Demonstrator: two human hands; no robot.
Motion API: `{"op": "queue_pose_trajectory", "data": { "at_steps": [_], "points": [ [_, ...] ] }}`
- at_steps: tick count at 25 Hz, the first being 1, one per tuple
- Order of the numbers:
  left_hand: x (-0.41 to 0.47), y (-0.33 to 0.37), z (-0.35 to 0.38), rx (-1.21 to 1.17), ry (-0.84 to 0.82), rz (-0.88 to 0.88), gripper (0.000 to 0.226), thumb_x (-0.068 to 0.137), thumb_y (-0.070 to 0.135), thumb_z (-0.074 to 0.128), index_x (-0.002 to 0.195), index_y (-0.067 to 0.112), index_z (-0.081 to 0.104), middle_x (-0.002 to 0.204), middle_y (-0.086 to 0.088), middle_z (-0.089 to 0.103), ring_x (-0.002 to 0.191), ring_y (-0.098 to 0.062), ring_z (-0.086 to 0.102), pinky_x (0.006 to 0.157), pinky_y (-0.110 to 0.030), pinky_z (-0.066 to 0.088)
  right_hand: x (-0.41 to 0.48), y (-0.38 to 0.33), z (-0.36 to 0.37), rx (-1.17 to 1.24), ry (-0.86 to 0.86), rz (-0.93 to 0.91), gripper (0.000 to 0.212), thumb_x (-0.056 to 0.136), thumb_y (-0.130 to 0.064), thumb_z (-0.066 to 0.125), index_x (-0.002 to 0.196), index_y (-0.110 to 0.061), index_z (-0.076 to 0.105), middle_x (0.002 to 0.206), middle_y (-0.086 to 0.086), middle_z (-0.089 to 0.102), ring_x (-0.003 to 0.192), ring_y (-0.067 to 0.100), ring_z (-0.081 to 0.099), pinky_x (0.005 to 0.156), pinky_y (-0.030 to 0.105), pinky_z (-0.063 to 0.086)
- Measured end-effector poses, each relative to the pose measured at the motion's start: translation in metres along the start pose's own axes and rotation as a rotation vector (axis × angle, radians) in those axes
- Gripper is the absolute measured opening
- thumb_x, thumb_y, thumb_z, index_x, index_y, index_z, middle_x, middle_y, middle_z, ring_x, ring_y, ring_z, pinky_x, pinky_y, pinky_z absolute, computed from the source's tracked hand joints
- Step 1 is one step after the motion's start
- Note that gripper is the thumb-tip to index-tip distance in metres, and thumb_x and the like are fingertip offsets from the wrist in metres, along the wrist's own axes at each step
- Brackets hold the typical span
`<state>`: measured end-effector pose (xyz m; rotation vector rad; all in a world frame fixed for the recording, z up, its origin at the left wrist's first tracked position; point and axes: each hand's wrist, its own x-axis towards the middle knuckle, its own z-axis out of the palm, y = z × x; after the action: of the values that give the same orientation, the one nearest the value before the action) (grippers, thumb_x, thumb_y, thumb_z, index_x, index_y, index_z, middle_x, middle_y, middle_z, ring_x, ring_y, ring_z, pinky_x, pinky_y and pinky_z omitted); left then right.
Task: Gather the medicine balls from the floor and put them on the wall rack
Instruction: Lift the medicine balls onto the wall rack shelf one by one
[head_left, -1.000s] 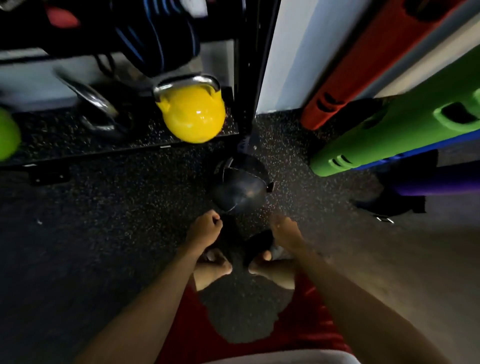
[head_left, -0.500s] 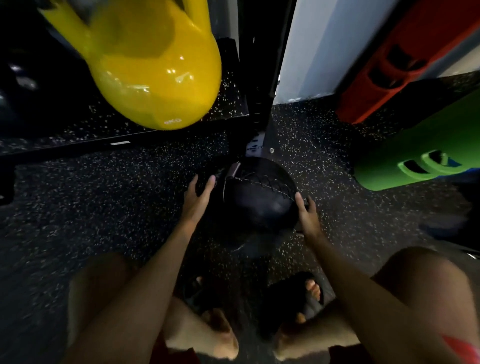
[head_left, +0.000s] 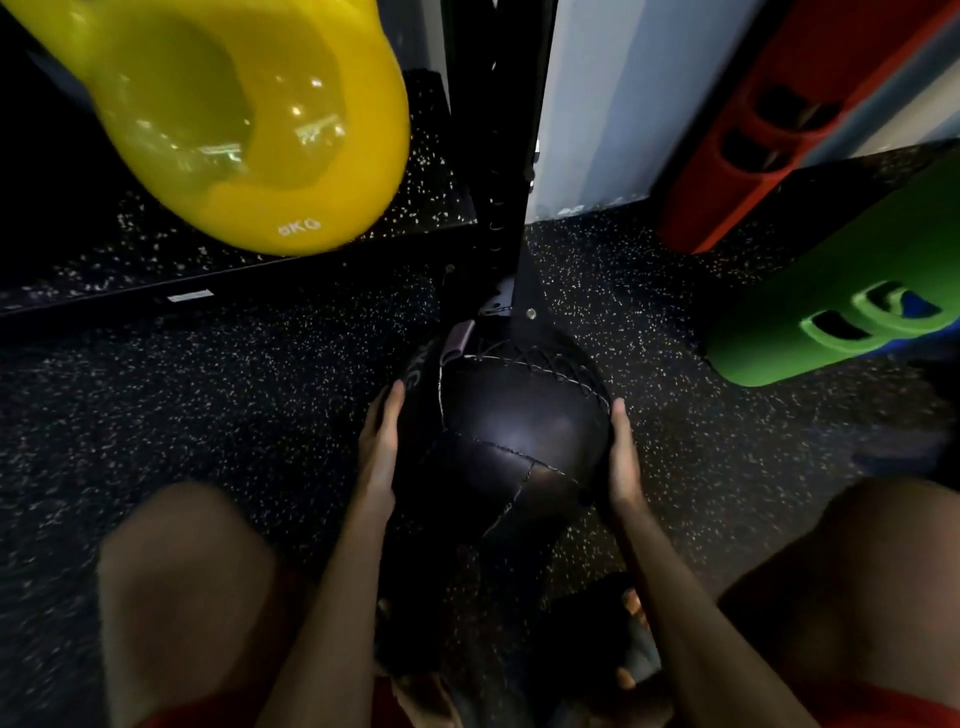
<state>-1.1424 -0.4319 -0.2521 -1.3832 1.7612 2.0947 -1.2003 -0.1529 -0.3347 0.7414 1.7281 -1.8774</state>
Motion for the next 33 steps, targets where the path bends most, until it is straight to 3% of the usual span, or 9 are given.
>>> {"op": "queue_pose_trajectory", "data": {
  "at_steps": [4,9,16,18,24,27,33],
  "points": [
    [-0.070,0.052,-0.016,-0.060,-0.011,0.004,0.086,0.062,0.088,0.061,0.135,0.045,0.054,0.142,0.010,0.054,0.128,-0.017,0.053,0.109,-0.043,0.044,-0.069,-0.066,-0.001,-0.036,-0.032,-0.010,0.076,0.078,-0.086,0.050,0.138,-0.041,0.055,0.143,-0.017,0.055,0.135,0.007,0.049,0.120,0.042,0.030],
    [-0.194,0.180,-0.030,-0.037,-0.010,0.040,0.090,0.059,0.089,0.061,0.135,0.041,0.057,0.141,0.010,0.057,0.128,-0.015,0.054,0.112,-0.043,0.042,-0.223,-0.209,0.007,-0.029,0.030,-0.108,0.074,0.078,-0.086,0.050,0.137,-0.043,0.056,0.143,-0.019,0.054,0.136,0.004,0.046,0.121,0.041,0.029],
    [-0.376,0.372,-0.065,-0.048,-0.111,0.107,0.081,0.071,0.086,0.055,0.140,0.044,0.051,0.146,0.018,0.049,0.133,-0.008,0.046,0.115,-0.041,0.036,-0.444,-0.404,0.038,0.037,0.085,-0.234,0.049,0.087,-0.075,0.050,0.112,-0.038,0.070,0.122,-0.016,0.067,0.121,0.003,0.057,0.115,0.039,0.037],
    [-0.408,0.421,-0.074,-0.053,-0.134,0.192,0.081,0.071,0.086,0.056,0.138,0.041,0.054,0.143,0.018,0.053,0.133,-0.007,0.048,0.117,-0.041,0.034,-0.489,-0.445,0.047,0.060,0.081,-0.312,0.055,0.085,-0.077,0.050,0.114,-0.035,0.071,0.123,-0.013,0.068,0.122,0.005,0.058,0.115,0.040,0.038],
    [-0.469,0.520,-0.089,-0.169,-0.234,0.392,0.077,0.073,0.080,0.063,0.134,0.033,0.060,0.137,0.006,0.062,0.126,-0.016,0.058,0.109,-0.043,0.044,-0.550,-0.547,0.069,0.029,0.009,-0.527,0.073,0.080,-0.086,0.046,0.122,-0.031,0.067,0.128,-0.011,0.066,0.128,0.009,0.055,0.116,0.041,0.035],
    [-0.507,0.552,-0.097,-0.271,-0.233,0.459,0.080,0.069,0.080,0.066,0.133,0.032,0.061,0.132,0.002,0.066,0.122,-0.020,0.062,0.107,-0.046,0.047,-0.580,-0.586,0.077,0.041,-0.056,-0.655,0.059,0.086,-0.077,0.044,0.113,-0.031,0.068,0.120,-0.018,0.067,0.121,0.002,0.057,0.113,0.034,0.038],
    [-0.587,0.615,-0.122,-0.328,-0.252,0.670,0.072,0.076,0.077,0.060,0.132,0.031,0.063,0.129,-0.001,0.067,0.119,-0.022,0.064,0.104,-0.045,0.049,-0.643,-0.657,0.097,0.063,-0.202,-0.839,0.080,0.079,-0.084,0.048,0.134,-0.028,0.061,0.135,-0.011,0.062,0.129,0.006,0.054,0.117,0.039,0.035]
  ]
}}
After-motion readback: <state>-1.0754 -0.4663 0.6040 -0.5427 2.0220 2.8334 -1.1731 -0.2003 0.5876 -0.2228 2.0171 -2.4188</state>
